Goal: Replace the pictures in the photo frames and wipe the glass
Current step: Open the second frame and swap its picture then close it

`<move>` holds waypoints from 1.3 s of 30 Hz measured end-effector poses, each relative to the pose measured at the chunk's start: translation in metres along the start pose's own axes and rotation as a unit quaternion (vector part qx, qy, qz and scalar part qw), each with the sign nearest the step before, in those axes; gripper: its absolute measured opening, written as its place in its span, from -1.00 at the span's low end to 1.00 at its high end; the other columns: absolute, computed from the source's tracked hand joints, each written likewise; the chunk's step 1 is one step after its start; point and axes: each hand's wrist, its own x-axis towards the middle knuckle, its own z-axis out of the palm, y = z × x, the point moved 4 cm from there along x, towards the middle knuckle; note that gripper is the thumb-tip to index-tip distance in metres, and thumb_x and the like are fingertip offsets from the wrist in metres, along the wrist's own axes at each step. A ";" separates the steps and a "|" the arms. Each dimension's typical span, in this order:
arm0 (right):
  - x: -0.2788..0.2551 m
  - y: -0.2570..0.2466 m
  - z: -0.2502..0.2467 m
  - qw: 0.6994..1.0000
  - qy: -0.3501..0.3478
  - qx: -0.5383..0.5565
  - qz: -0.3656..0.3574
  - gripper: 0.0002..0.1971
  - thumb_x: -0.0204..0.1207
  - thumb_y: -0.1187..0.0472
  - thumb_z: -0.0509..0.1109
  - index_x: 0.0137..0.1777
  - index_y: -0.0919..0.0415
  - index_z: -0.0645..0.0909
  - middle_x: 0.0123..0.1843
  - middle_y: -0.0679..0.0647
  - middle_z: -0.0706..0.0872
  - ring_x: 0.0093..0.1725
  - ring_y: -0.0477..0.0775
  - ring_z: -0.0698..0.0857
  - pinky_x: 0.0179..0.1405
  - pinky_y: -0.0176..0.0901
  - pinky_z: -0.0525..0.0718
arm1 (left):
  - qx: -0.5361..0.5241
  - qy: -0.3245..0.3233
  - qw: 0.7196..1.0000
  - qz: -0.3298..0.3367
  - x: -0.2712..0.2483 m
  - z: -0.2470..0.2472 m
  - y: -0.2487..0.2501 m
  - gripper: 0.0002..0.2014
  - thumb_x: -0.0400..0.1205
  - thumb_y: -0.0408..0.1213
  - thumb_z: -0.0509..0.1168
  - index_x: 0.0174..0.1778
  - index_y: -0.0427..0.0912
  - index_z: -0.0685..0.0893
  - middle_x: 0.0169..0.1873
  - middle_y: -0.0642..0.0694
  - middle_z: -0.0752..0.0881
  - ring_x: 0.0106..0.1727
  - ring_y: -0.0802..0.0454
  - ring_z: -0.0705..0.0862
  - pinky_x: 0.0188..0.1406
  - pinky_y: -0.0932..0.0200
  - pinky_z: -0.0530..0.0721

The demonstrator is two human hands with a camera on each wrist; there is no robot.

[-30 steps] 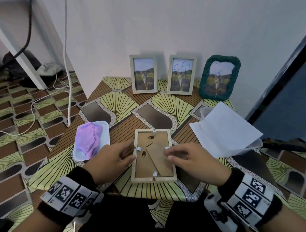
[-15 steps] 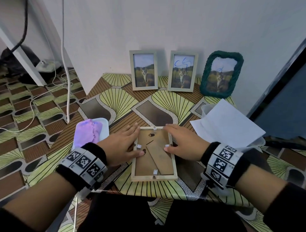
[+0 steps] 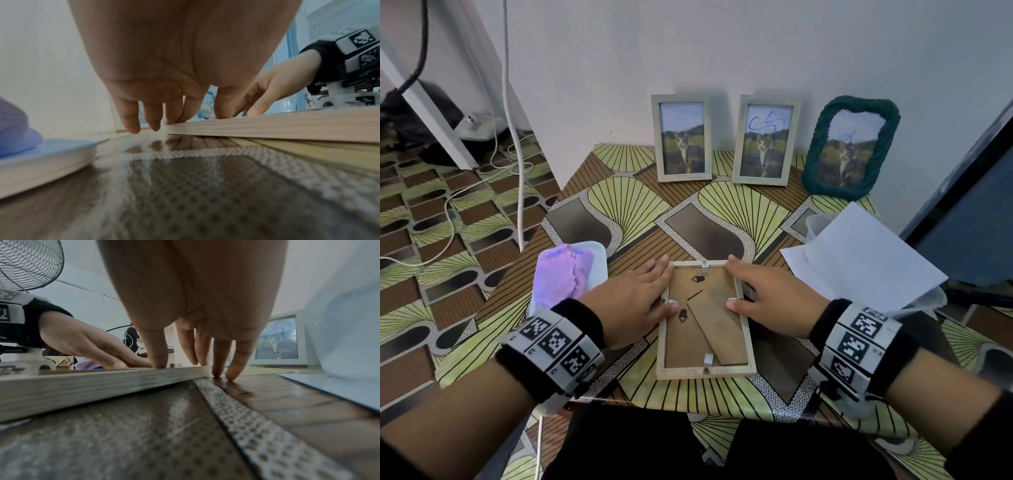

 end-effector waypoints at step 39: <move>0.025 -0.005 -0.021 0.997 0.063 0.028 0.033 -0.50 0.62 0.02 0.40 0.53 0.10 0.50 0.27 0.00 0.67 0.23 -0.01 0.63 0.31 -0.10 0.61 | 0.051 0.101 0.986 0.123 -0.081 -0.009 0.032 -0.54 0.59 0.03 0.37 0.36 -0.10 0.70 0.33 0.04 0.71 0.35 0.04 0.67 0.28 0.14 0.67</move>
